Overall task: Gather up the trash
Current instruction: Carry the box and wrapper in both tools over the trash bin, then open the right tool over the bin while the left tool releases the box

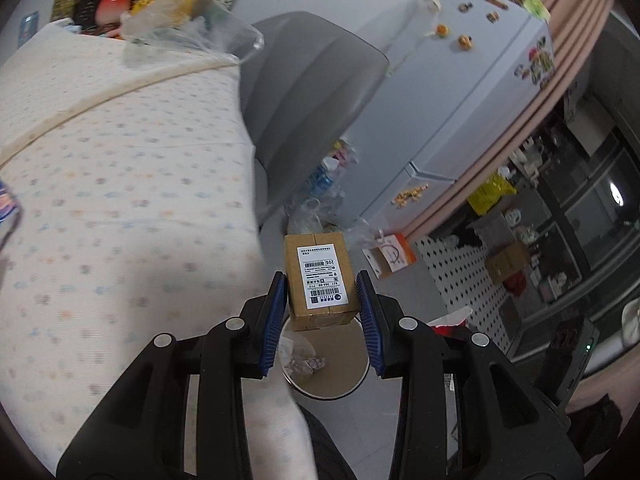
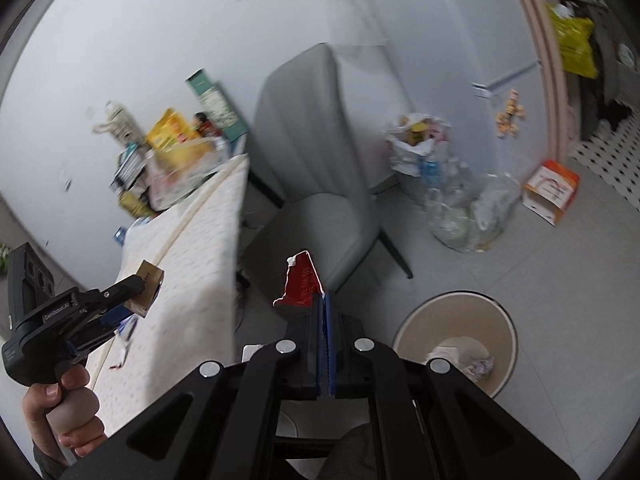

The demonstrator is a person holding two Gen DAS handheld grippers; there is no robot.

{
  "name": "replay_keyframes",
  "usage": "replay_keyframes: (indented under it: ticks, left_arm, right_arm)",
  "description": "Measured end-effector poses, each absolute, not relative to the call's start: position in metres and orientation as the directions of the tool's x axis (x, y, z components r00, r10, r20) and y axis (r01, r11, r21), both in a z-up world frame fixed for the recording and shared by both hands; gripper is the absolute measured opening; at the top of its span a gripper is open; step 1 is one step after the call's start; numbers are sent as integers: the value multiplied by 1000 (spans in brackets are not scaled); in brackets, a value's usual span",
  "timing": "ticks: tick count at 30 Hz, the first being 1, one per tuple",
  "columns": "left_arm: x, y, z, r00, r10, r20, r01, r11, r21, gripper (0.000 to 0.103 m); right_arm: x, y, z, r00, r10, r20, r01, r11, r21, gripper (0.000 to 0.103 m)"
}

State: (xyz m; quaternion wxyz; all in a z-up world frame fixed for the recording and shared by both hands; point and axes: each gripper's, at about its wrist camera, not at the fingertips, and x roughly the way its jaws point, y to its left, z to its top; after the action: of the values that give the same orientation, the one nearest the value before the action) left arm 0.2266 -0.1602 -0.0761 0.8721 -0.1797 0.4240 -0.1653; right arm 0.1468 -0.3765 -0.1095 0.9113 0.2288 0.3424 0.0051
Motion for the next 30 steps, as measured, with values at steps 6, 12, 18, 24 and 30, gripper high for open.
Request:
replay_keyframes:
  ticks: [6,12,18,24,30]
  left_arm:
    - [238,-202,-92,534,-449,-717,171,887,-428,35]
    - [242,-229,-105,490,-448,-748,194,892,-407,35]
    - [247,-261,-118,444,-456,-772,225,890,-396,36]
    - [247,-301,-131,385,-480,-788,277,875,-397,36]
    - [241,-334,-129,371,-490,-789,362,859,-363,85]
  right_arm:
    - [153,-419,-134,739,115,-663,241,875,420,7]
    - [151,-448,-159,706,101,-701,314,842,438,63]
    - [134,-467,-160,712,83,-697,337,831,443,64]
    - [114,-482,-144,733,34,-679,353,834,424,71]
    - [96,-494,-127,756,-8,-655,365,835,411,72]
